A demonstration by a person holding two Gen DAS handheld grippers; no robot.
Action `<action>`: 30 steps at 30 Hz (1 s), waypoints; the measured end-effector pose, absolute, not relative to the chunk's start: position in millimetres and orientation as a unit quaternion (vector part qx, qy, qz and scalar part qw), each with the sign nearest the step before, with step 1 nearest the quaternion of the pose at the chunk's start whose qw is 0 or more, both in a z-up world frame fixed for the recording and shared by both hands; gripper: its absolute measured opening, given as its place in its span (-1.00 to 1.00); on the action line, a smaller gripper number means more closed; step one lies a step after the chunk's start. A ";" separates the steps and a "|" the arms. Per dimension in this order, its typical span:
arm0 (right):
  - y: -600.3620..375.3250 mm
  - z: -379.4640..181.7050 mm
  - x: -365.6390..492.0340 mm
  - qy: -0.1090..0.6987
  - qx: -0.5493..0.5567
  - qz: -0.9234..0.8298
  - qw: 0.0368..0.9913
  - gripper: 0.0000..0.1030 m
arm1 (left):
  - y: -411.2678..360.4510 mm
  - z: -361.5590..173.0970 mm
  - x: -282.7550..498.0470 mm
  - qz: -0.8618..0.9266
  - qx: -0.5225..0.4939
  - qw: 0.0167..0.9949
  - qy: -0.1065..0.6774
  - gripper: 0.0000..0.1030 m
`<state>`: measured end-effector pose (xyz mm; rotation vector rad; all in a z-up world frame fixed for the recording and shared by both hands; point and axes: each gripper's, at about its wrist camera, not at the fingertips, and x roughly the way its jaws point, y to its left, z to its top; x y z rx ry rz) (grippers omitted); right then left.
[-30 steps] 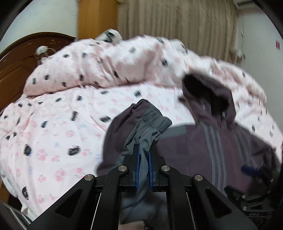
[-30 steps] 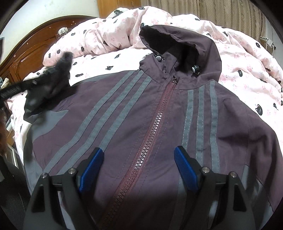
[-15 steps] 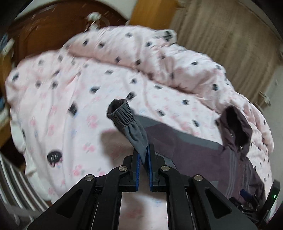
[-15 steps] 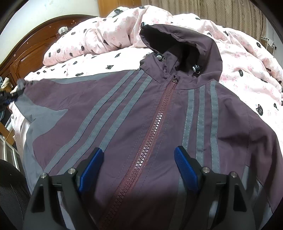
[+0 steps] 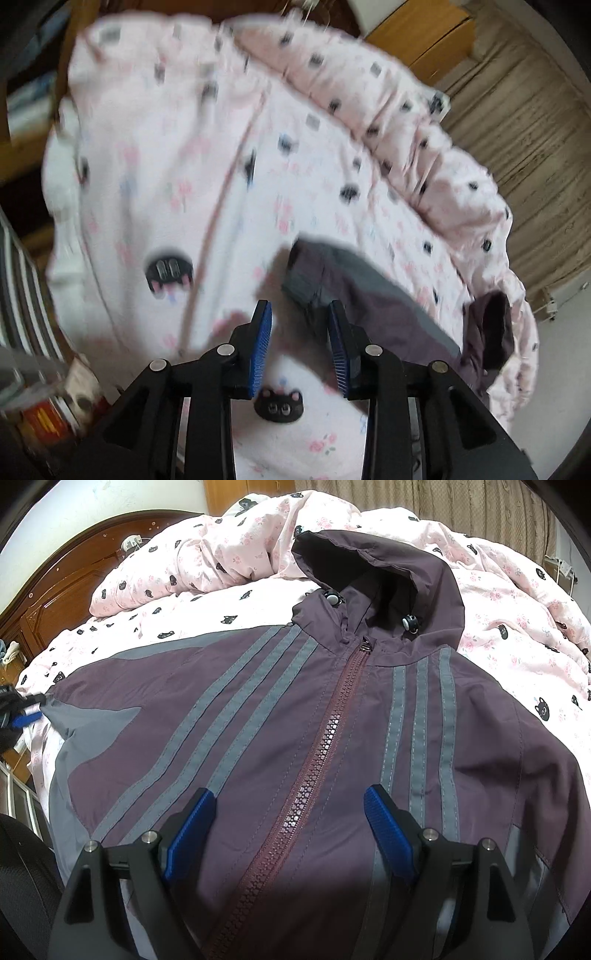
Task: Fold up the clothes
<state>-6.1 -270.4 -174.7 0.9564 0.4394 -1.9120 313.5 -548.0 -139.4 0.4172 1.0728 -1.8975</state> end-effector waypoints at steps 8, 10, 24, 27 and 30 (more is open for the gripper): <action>-271.6 -174.8 -5.8 0.180 0.389 -0.777 0.461 0.66 | -539.3 -119.0 255.7 -0.829 0.208 0.406 0.323 -0.46; -271.4 -174.8 -5.8 0.180 0.389 -0.777 0.461 0.66 | -548.1 -130.8 246.2 -0.813 0.242 0.413 0.332 -0.47; -237.7 -147.5 -5.7 0.157 0.384 -0.778 0.472 0.65 | -515.3 -123.5 231.3 -0.850 0.216 0.385 0.288 -0.40; -218.3 -131.5 -5.4 0.144 0.381 -0.778 0.478 0.65 | -473.2 -105.2 217.9 -0.897 0.196 0.325 0.228 -0.21; -188.3 -113.6 -8.2 0.131 0.376 -0.785 0.474 0.65 | -434.5 -109.8 197.9 -0.919 0.215 0.245 0.220 -0.20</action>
